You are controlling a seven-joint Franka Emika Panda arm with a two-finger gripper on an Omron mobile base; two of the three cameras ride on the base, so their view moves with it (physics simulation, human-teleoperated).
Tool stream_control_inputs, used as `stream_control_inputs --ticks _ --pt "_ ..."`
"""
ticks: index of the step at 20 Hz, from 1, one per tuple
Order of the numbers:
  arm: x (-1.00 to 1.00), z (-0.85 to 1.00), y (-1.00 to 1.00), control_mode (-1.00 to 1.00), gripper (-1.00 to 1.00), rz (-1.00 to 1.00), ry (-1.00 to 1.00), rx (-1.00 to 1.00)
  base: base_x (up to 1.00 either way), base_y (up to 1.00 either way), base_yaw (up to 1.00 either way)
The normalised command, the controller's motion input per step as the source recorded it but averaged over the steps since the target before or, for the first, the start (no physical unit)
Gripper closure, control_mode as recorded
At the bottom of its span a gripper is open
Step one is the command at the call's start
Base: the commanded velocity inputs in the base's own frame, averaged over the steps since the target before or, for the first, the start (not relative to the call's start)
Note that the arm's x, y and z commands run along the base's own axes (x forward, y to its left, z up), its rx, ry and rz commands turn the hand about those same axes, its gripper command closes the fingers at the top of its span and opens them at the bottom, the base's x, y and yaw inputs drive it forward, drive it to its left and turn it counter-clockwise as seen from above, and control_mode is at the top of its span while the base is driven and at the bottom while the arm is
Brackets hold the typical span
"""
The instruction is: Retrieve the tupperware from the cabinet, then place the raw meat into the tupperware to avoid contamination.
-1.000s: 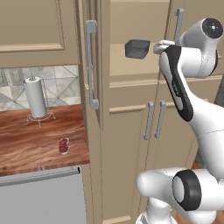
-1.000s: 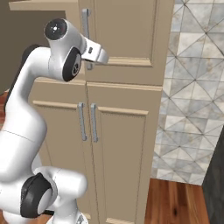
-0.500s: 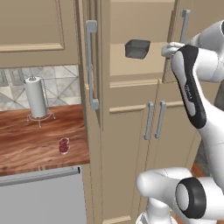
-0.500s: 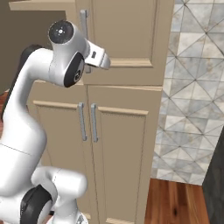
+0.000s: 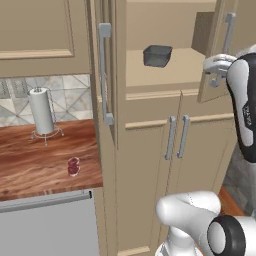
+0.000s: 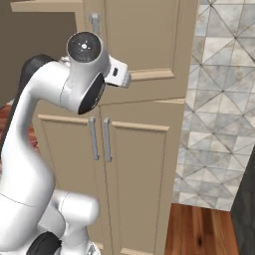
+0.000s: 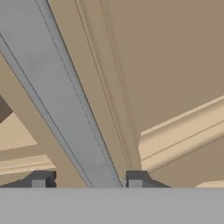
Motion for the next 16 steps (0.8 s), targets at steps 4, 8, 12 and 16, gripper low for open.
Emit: stream_control_inputs --ticks 4,8,12,16 --pt "-0.69 0.0 -0.53 -1.0 1.0 0.1 0.0 0.06 0.0 0.0 0.0" --pt "-0.71 0.0 -0.65 -1.0 1.0 0.12 0.0 0.07 0.0 0.0 0.0" --pt "-0.74 0.0 -0.74 -1.0 1.0 0.12 0.0 0.1 0.0 0.0 0.0" --pt "-0.65 0.0 -0.77 -1.0 1.0 0.1 0.0 0.14 0.0 0.0 0.0"
